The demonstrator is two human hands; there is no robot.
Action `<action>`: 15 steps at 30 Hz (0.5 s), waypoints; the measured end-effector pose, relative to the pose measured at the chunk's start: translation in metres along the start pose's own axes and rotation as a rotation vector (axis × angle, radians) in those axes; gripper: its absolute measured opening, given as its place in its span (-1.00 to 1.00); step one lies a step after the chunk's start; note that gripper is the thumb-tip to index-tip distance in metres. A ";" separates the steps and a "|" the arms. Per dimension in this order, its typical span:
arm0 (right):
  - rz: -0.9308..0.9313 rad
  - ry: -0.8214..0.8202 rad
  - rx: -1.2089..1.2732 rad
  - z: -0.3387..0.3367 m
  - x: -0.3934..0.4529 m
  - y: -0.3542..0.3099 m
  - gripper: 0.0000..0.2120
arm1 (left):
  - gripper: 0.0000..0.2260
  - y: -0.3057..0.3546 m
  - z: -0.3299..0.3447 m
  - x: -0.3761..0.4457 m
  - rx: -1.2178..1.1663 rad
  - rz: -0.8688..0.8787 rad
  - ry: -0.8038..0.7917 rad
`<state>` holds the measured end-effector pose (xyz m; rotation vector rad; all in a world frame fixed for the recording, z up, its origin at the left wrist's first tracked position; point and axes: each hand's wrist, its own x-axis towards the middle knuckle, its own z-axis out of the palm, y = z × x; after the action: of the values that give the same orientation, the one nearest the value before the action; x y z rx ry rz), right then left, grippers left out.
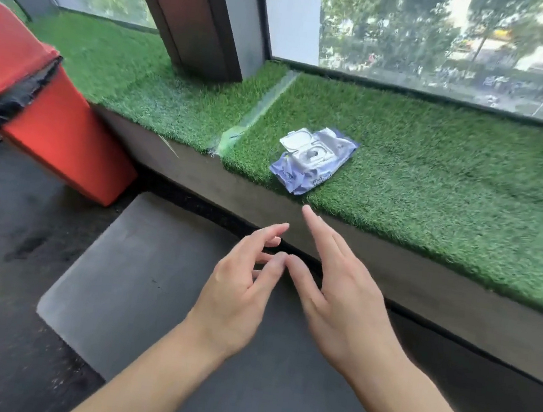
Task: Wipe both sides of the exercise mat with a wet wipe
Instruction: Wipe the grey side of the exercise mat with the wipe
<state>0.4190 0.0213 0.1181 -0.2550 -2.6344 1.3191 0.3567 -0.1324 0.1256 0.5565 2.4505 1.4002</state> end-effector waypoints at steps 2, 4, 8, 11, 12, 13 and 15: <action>0.012 0.000 -0.011 -0.035 0.012 -0.032 -0.40 | -0.67 0.046 -0.020 0.010 -0.015 -0.019 -0.006; 0.037 0.003 -0.016 -0.059 0.027 -0.059 -0.41 | -0.68 0.078 -0.039 0.025 -0.022 -0.016 -0.010; 0.089 0.013 0.022 -0.068 0.055 -0.086 -0.43 | -0.67 0.096 -0.063 0.056 -0.033 0.011 -0.077; 0.183 0.068 0.006 -0.053 0.071 -0.094 -0.43 | -0.66 0.079 -0.082 0.082 -0.079 0.025 -0.122; 0.223 0.098 0.001 -0.046 0.076 -0.097 -0.42 | -0.67 0.071 -0.089 0.091 -0.090 0.047 -0.138; 0.258 0.133 -0.006 -0.039 0.081 -0.099 -0.42 | -0.67 0.062 -0.095 0.099 -0.096 0.071 -0.157; 0.330 0.170 -0.013 -0.022 0.091 -0.107 -0.41 | -0.70 0.045 -0.109 0.113 -0.089 0.092 -0.181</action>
<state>0.3285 -0.0039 0.2253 -0.7956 -2.5333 1.3025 0.2206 -0.1440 0.2144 0.7487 2.2354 1.4176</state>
